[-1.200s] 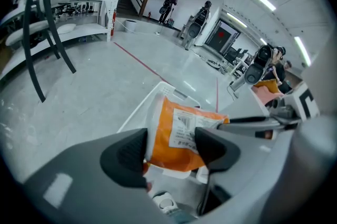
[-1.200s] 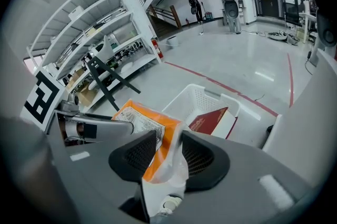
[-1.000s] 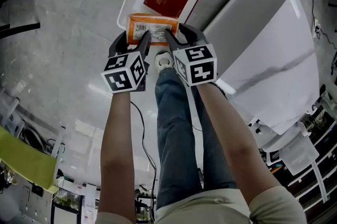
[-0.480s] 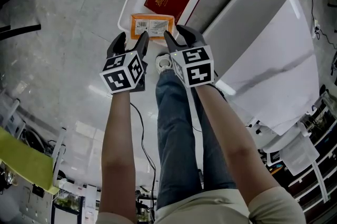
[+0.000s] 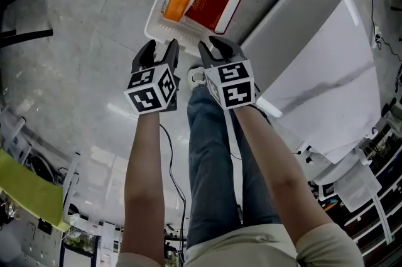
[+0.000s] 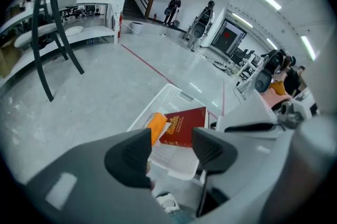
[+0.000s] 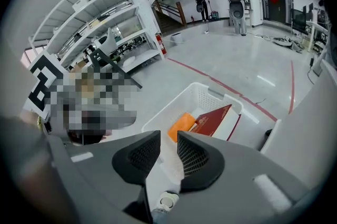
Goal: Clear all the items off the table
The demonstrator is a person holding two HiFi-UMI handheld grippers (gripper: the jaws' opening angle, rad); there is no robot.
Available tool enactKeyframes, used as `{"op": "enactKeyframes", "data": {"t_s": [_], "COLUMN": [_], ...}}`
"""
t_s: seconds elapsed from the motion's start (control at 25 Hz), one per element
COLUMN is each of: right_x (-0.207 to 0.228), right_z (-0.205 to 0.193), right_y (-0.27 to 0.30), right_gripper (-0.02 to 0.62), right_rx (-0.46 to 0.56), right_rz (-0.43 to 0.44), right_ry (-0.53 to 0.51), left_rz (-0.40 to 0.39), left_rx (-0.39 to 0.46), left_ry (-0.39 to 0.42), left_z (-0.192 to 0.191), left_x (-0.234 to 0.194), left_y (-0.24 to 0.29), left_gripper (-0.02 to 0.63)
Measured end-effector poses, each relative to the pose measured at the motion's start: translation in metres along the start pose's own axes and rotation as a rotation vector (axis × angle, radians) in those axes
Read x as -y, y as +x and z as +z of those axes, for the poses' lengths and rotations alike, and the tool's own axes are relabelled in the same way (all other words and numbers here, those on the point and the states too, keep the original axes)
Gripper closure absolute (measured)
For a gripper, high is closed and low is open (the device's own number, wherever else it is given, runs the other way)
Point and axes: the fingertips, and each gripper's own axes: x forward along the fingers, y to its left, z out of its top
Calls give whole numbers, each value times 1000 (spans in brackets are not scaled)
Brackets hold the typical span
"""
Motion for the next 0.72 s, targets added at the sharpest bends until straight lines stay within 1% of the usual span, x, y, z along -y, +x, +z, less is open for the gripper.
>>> {"op": "enactKeyframes", "data": {"t_s": [0.12, 0.32, 0.4, 0.56, 0.72], "right_x": [-5, -9, -11, -17, -23], "right_z": [3, 9, 12, 14, 17], "right_y": [-4, -12, -15, -19, -27], "right_gripper": [535, 582, 593, 595, 597], "right_rx": [4, 12, 12, 12, 21], "right_rz": [3, -1, 1, 12, 19], "right_ry": [-1, -10, -14, -17, -25], "left_rz": [1, 9, 17, 35, 35], "left_rx": [4, 19, 25, 37, 36], "left_ry": [-3, -9, -5, -1, -10], "left_z": [1, 7, 10, 13, 14], "left_x": [3, 10, 12, 14, 18], "left_y": [-5, -16, -20, -26, -33], "left_gripper": [394, 496, 518, 573, 594]}}
